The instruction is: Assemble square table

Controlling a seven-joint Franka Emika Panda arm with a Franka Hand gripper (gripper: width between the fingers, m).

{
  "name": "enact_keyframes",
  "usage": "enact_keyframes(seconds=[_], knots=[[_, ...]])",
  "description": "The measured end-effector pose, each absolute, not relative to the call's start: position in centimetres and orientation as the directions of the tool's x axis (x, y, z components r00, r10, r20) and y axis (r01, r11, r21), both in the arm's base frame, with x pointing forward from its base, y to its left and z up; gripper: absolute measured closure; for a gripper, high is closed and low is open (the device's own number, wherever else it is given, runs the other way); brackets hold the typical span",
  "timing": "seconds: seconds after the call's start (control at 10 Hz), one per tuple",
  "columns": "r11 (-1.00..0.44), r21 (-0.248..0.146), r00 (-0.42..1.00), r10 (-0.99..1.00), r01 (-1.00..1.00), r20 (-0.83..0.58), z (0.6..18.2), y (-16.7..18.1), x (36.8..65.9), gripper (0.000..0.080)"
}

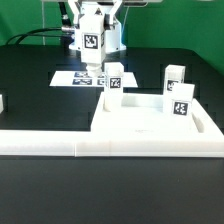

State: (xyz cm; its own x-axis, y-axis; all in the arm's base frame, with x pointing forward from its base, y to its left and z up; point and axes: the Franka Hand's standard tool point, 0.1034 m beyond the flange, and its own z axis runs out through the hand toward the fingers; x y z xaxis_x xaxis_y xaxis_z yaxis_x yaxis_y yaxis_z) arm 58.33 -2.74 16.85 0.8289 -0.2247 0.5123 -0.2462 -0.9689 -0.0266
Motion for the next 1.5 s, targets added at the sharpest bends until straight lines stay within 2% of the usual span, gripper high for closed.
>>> enact_keyframes(seconds=[0.1, 0.2, 0.4, 0.6, 1.0, 1.3, 1.5], knots=[[-0.969, -0.025, 0.83, -0.224, -0.246, 0.512, 16.8, -2.8, 58.3, 0.0509], [-0.972, -0.005, 0.82, -0.2, -0.234, 0.536, 16.2, -3.0, 58.4, 0.0509], [-0.977, 0.024, 0.818, -0.163, -0.211, 0.551, 13.5, -1.6, 59.0, 0.0509], [-0.978, 0.043, 0.824, -0.146, -0.202, 0.548, 12.1, -1.5, 59.1, 0.0509], [-0.982, 0.044, 0.83, -0.131, -0.184, 0.542, 11.5, -0.5, 59.4, 0.0509], [-0.984, 0.04, 0.822, -0.122, -0.173, 0.556, 11.8, 0.2, 60.6, 0.0509], [-0.984, 0.048, 0.826, -0.115, -0.169, 0.552, 11.2, 0.3, 60.8, 0.0509]])
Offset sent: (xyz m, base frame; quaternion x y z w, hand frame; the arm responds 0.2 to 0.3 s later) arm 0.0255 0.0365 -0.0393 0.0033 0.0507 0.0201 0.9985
